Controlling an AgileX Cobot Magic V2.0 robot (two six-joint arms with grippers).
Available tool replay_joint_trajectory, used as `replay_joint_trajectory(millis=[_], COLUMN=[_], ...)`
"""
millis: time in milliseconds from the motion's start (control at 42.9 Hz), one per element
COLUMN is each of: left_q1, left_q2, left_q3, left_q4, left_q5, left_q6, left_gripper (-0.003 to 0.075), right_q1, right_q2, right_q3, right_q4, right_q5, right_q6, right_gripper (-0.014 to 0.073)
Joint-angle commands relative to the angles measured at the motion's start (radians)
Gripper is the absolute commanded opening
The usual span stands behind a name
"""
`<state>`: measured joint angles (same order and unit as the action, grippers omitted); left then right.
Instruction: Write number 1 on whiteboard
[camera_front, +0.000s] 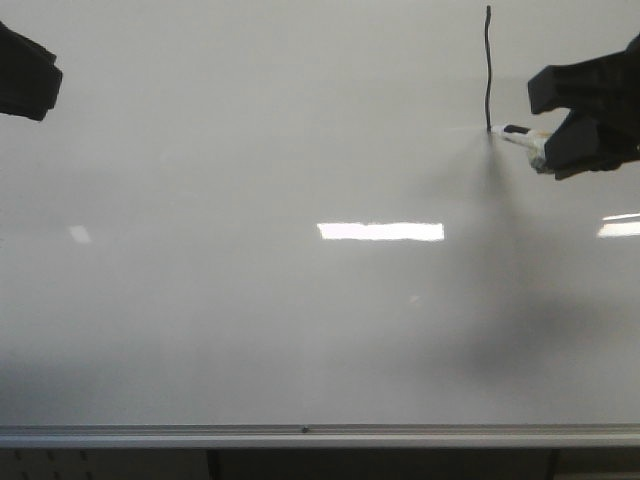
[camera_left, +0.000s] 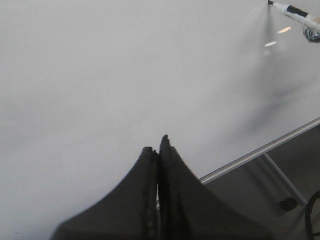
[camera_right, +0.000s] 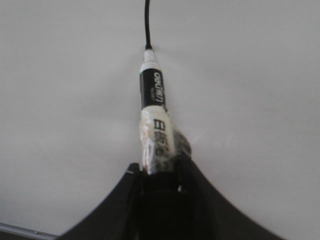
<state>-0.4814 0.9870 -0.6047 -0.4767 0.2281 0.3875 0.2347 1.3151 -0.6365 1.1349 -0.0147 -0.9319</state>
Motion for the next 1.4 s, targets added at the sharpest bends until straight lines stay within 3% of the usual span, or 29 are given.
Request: replay_joint_trajectory(millis=[0,256,396,466,536,676,769,979,1188,1375], left_q1=[-0.006,-0.006,-0.006,-0.015,-0.029,-0.081,-0.124,-0.179,-0.269,-0.373], left_q2=[-0.016,-0.016,-0.016,-0.016,-0.016,-0.016,-0.016,-0.003,0.139,0.250], left_q3=[-0.029,-0.029,-0.031,-0.045,-0.074,-0.148,-0.203,-0.341,-0.435,-0.470], left_q4=[-0.013,-0.013,-0.008,-0.002,-0.001,-0.001,0.022,0.136,0.136,0.158], left_q5=[-0.065,-0.065,-0.058,-0.022,0.026,0.126,0.198,0.370,0.484,0.519], left_q6=[-0.005,-0.005,0.025,0.097,0.143,0.284,0.358,0.369,0.372,0.374], left_gripper=[-0.0020,-0.0020,-0.0018,0.0023,0.0153,0.0526,0.0654,0.0659,0.0659,0.0659], right_q1=[-0.006,-0.002,-0.003,-0.003,-0.003,-0.003,-0.002,0.074,0.271,0.361], right_q2=[-0.025,-0.249,-0.369,-0.374,-0.355,-0.281,-0.227,-0.157,-0.124,-0.101], right_q3=[-0.008,-0.012,-0.078,-0.141,-0.205,-0.329,-0.405,-0.466,-0.473,-0.473], right_q4=[0.013,0.042,0.021,-0.038,-0.110,-0.293,-0.395,-0.545,-0.620,-0.621], right_q5=[-0.010,0.084,0.246,0.362,0.487,0.748,0.920,1.089,1.027,0.944], right_q6=[-0.012,-0.012,-0.012,-0.011,-0.001,0.035,0.042,0.042,0.041,0.041], right_gripper=[-0.0087,-0.0087,-0.0087,-0.0087,-0.0087,-0.0087,-0.0087,-0.0087,-0.0087,-0.0087])
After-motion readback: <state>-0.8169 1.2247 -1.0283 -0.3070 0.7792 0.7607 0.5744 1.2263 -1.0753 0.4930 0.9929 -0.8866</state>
